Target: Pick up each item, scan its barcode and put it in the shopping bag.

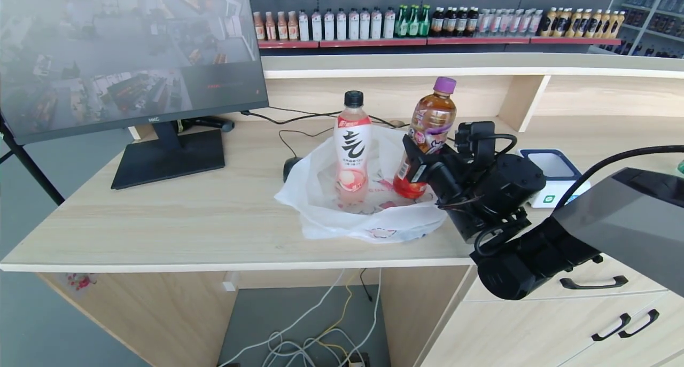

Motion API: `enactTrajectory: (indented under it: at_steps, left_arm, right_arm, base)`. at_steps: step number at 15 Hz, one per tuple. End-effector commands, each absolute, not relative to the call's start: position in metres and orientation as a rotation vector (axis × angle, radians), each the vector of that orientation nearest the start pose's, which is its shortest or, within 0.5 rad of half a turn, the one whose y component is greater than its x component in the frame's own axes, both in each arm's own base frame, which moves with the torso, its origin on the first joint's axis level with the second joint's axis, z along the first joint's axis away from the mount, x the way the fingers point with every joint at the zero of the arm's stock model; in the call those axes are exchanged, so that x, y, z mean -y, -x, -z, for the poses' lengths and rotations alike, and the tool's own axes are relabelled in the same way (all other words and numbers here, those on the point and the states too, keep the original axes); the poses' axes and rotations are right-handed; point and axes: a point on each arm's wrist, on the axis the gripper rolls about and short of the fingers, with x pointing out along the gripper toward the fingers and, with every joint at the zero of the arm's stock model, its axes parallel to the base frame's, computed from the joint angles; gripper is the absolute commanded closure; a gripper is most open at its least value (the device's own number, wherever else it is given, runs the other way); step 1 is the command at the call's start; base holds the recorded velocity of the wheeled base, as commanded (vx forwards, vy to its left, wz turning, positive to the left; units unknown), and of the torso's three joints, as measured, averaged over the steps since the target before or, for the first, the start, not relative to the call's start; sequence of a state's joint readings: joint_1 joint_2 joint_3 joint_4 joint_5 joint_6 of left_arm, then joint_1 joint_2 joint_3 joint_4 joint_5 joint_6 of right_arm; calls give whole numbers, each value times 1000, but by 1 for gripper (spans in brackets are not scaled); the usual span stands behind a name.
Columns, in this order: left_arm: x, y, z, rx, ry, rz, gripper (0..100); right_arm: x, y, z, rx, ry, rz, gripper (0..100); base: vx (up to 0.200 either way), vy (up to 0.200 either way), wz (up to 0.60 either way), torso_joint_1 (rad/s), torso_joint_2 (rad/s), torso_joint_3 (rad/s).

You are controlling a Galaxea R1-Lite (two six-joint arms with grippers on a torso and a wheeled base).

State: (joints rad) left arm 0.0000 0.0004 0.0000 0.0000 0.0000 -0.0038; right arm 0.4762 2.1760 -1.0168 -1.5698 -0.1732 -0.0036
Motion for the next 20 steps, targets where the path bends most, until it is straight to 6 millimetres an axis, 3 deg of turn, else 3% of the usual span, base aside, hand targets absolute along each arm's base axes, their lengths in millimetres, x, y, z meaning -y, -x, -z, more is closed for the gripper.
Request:
enactTrajectory:
  at_steps: [1, 11, 20]
  left_arm:
    - [0, 23, -75, 0, 5, 0, 0]
    - [0, 23, -75, 0, 5, 0, 0]
    - [0, 23, -75, 0, 5, 0, 0]
  right_arm:
    - [-185, -365, -146, 370, -111, -302, 100]
    - [-188, -369, -134, 343, -106, -305, 100]
    - [-187, -360, -142, 347, -120, -319, 100]
  base:
    - [0, 0, 0, 0, 0, 0]
    - [0, 0, 0, 0, 0, 0]
    - [0, 0, 0, 0, 0, 0]
